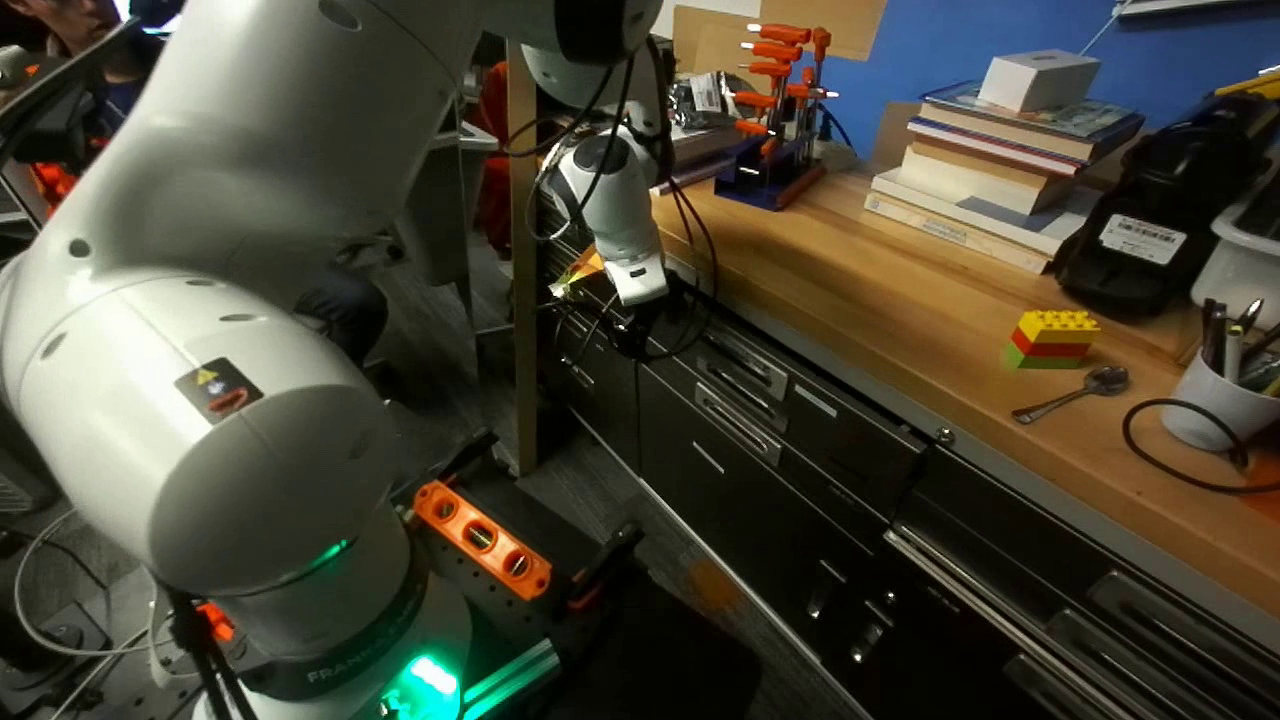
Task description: Put the black objects in the drawer, then close it
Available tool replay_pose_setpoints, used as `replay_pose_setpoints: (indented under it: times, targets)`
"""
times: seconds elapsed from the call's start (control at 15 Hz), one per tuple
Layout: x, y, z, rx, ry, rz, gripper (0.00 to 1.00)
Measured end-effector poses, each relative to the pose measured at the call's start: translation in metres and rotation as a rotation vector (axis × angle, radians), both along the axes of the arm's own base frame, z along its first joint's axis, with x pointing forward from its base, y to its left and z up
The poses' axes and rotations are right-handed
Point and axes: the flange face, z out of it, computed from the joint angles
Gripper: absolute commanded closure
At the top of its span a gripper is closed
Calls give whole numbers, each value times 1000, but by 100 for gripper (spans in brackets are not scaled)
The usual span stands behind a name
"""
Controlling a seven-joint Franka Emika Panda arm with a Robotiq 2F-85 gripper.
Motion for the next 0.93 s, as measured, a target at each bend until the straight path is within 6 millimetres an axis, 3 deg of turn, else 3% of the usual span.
replay_pose_setpoints:
  times: [0.2,0.53,0.73,0.93]
  targets:
    - [15,7,-8,-5,-87,-13,0]
    - [14,14,-14,-38,-130,-33,0]
    - [8,13,-16,-28,-116,-13,0]
    - [-18,-3,-27,38,-42,69,0]
